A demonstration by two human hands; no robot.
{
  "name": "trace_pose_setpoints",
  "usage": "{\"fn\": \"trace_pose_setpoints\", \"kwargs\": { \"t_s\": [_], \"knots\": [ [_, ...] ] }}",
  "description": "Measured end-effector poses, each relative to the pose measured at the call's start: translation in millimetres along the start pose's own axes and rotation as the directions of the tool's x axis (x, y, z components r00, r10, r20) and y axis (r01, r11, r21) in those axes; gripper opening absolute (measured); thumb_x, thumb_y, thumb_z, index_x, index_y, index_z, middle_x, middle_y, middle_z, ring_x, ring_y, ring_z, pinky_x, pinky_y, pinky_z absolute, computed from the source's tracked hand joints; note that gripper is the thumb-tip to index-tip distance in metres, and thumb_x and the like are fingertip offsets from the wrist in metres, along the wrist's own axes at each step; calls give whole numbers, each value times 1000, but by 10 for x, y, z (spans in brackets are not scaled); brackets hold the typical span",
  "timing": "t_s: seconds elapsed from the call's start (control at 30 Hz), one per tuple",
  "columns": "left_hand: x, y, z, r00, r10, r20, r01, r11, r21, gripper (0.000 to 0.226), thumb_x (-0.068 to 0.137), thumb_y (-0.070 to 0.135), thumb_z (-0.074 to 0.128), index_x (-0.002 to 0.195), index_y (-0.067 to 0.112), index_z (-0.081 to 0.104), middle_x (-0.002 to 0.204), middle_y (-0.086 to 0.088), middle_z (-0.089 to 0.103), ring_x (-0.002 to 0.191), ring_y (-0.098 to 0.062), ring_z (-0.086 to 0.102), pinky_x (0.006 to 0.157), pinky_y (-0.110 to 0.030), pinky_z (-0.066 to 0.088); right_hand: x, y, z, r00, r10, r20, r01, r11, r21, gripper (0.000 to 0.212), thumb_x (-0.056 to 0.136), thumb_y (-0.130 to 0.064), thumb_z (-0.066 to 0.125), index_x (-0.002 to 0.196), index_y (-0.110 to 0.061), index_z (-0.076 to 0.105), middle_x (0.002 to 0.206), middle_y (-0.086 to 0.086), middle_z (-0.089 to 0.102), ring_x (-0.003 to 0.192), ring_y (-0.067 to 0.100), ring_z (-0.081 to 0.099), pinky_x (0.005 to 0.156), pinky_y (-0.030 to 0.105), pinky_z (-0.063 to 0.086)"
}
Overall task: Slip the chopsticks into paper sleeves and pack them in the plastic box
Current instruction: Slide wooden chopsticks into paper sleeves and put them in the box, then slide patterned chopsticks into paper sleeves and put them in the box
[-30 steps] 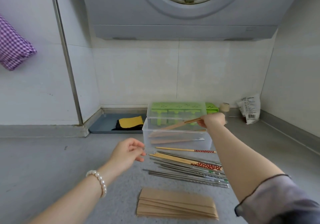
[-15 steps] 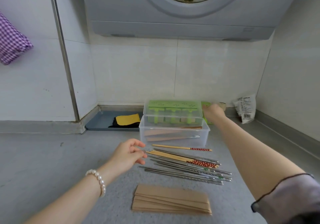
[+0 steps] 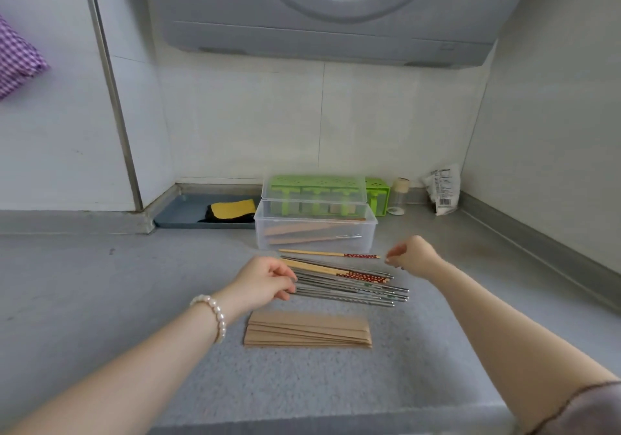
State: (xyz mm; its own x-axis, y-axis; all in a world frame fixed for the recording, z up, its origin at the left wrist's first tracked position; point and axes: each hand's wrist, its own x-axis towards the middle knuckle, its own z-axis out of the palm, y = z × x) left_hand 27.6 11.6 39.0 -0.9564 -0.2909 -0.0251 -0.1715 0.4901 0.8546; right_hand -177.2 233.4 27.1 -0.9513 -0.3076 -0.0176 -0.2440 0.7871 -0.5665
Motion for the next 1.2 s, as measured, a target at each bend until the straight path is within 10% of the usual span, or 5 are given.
{"fn": "trace_pose_setpoints", "kwargs": {
  "t_s": [0.23, 0.63, 0.87, 1.2],
  "knots": [
    [-77, -45, 94, 999, -1, 37, -1, 998, 61, 12, 88, 8, 57, 82, 16, 63, 85, 0, 69, 77, -13, 67, 79, -26, 54, -116, -84, 360, 992, -124, 8, 125, 990, -63, 21, 88, -22, 61, 105, -14, 71, 111, 4, 69, 95, 19, 61, 86, 25, 46],
    [-90, -195, 34, 1000, -6, 15, 4, 991, 134, 12, 87, 8, 60, 80, 16, 65, 88, -3, 70, 80, -15, 67, 81, -30, 55, -251, -143, 352, 981, -195, 4, 195, 977, -86, 9, 79, -22, 72, 82, -13, 70, 82, 1, 62, 74, 18, 56, 65, 26, 46],
    [-60, -217, 141, 990, 63, 127, -120, 852, 510, 22, 82, 37, 66, 101, 27, 65, 113, 11, 56, 110, -10, 53, 93, -25, 41, -447, -134, 262, 960, -243, 137, 254, 964, -75, 14, 73, -28, 77, 78, -17, 69, 79, -3, 64, 75, 13, 56, 62, 20, 42],
    [-14, -203, 224, 984, 48, 173, -133, 842, 522, 51, 76, 25, 75, 122, 21, 56, 121, 2, 58, 108, -12, 54, 94, -22, 43, -892, -310, 281, 850, -321, 417, 398, 911, -110, 23, 73, -28, 78, 92, -20, 68, 81, -6, 58, 78, 13, 52, 74, 26, 44]
  ]
}}
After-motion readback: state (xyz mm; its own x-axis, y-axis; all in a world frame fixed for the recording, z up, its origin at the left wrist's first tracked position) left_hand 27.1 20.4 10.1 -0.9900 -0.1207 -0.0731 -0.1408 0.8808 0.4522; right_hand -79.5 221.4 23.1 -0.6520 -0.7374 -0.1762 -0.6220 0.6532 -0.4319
